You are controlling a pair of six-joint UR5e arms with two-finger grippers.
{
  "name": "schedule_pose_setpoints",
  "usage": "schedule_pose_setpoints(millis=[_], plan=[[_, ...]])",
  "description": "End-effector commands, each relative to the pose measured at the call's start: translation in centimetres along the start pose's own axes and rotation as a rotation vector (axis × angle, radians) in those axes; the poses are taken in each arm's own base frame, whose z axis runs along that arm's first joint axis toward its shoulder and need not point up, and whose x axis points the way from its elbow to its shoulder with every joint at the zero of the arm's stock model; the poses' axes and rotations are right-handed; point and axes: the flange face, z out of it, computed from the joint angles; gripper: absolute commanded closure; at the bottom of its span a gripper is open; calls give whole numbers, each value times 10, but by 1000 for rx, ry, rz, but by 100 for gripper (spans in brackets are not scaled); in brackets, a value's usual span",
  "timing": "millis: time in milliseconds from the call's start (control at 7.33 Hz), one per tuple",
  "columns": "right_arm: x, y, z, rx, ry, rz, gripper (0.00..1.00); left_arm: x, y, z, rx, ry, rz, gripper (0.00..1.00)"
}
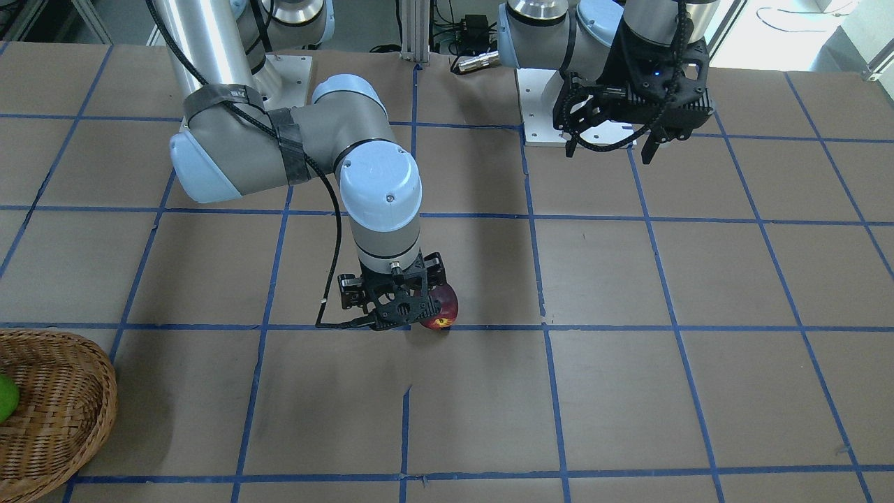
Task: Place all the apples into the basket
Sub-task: 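Lower the right gripper onto the dark red apple and grasp it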
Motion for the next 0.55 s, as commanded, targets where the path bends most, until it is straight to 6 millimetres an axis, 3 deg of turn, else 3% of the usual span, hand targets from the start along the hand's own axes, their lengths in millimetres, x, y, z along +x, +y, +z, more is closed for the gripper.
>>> schedule_pose_setpoints(millis=[0,136,409], plan=[[-10,9,12,0,-76,31,0,-4,2,0,0,-6,-2,0],[-25,14,15,-6,-90,21,0,-5,1,-2,3,-6,-5,0],[-30,9,41,-16,-87,13,0,-7,0,-7,14,-2,-10,0]])
